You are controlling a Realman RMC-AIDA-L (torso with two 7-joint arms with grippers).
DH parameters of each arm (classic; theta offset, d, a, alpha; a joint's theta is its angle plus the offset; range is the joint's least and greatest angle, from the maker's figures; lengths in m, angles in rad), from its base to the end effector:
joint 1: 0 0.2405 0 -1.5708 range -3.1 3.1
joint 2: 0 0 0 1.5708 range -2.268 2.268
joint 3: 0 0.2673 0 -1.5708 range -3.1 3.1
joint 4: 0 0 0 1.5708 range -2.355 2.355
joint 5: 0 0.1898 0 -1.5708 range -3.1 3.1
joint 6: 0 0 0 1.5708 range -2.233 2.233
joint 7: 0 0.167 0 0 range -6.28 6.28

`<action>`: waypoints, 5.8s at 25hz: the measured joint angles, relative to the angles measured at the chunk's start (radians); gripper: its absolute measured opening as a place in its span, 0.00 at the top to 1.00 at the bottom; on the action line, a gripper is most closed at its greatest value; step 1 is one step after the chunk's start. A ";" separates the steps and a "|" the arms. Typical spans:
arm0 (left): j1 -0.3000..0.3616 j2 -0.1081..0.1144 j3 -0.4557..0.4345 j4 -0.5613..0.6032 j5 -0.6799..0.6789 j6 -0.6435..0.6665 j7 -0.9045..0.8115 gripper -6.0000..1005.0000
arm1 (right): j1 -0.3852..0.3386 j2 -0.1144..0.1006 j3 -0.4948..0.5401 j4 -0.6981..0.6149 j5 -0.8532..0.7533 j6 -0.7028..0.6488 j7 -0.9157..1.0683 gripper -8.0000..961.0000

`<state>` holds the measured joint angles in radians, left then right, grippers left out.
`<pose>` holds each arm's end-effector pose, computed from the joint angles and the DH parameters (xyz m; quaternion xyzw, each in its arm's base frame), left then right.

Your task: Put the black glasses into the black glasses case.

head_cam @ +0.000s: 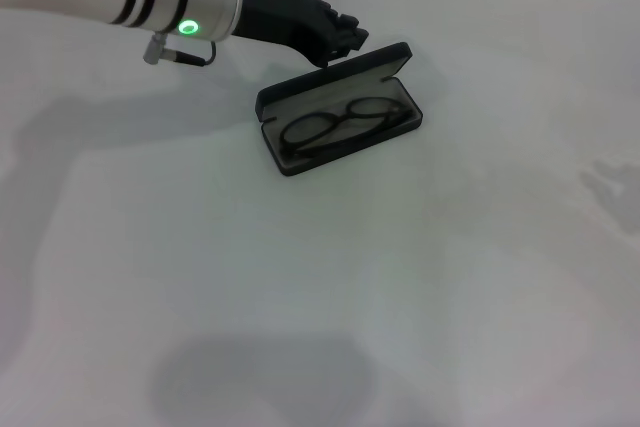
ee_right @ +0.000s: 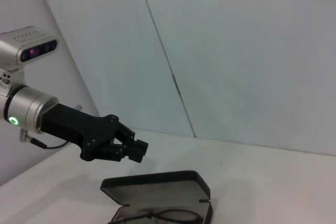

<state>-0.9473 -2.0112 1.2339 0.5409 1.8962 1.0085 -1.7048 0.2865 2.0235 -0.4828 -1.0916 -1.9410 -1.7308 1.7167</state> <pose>-0.1406 0.4408 -0.0682 -0.9697 -0.1503 -0.0873 0.1717 0.3009 0.2873 0.0968 -0.8772 0.3126 0.2501 0.2649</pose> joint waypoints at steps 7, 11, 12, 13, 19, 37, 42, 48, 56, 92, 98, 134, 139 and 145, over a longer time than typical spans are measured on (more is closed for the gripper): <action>0.001 -0.028 0.003 0.000 0.003 -0.005 0.018 0.82 | -0.003 0.000 -0.028 0.006 -0.001 0.026 -0.007 0.78; 0.001 -0.037 -0.001 0.002 0.003 -0.013 0.021 0.82 | -0.002 -0.001 -0.028 0.028 -0.001 0.027 -0.017 0.78; 0.001 -0.037 -0.002 0.003 0.003 -0.013 0.021 0.82 | -0.002 -0.001 -0.028 0.031 -0.001 0.027 -0.020 0.78; 0.002 -0.037 -0.003 0.004 0.003 -0.014 0.021 0.82 | -0.002 -0.002 -0.028 0.033 -0.001 0.028 -0.023 0.78; 0.003 -0.035 -0.003 0.001 0.002 -0.037 0.021 0.81 | -0.001 -0.002 -0.033 0.044 -0.001 0.035 -0.029 0.78; -0.005 -0.043 0.004 -0.052 0.004 -0.095 0.035 0.81 | 0.011 -0.002 -0.062 0.070 -0.003 0.064 -0.052 0.78; -0.002 -0.047 0.004 -0.054 0.004 -0.103 0.036 0.81 | 0.012 -0.003 -0.062 0.076 -0.003 0.064 -0.060 0.78; 0.002 -0.048 0.004 -0.057 0.005 -0.104 0.036 0.81 | 0.013 -0.003 -0.062 0.083 -0.003 0.064 -0.064 0.78; -0.004 -0.046 0.010 -0.059 0.027 -0.044 0.027 0.81 | 0.013 -0.002 -0.069 0.084 -0.001 0.062 -0.066 0.78; 0.004 -0.059 0.003 -0.064 0.029 -0.141 0.009 0.81 | 0.034 -0.003 -0.111 0.109 -0.003 0.102 -0.066 0.78; 0.002 -0.061 0.004 -0.069 0.031 -0.136 0.008 0.81 | 0.036 -0.003 -0.117 0.111 -0.003 0.105 -0.069 0.78; 0.055 -0.079 0.006 0.083 0.037 0.152 0.015 0.81 | 0.016 -0.003 -0.103 0.138 0.014 0.050 -0.091 0.75; 0.255 -0.069 -0.033 0.406 -0.146 0.377 0.020 0.79 | 0.026 -0.005 -0.107 0.138 0.056 -0.008 -0.093 0.74; 0.398 -0.049 -0.194 0.471 -0.250 0.563 0.218 0.68 | 0.046 0.002 -0.216 0.210 0.270 -0.109 -0.294 0.73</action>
<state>-0.5498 -2.0600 1.0396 1.0121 1.6458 1.5717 -1.4872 0.3321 2.0256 -0.6987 -0.8821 -1.6708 -1.8394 1.4230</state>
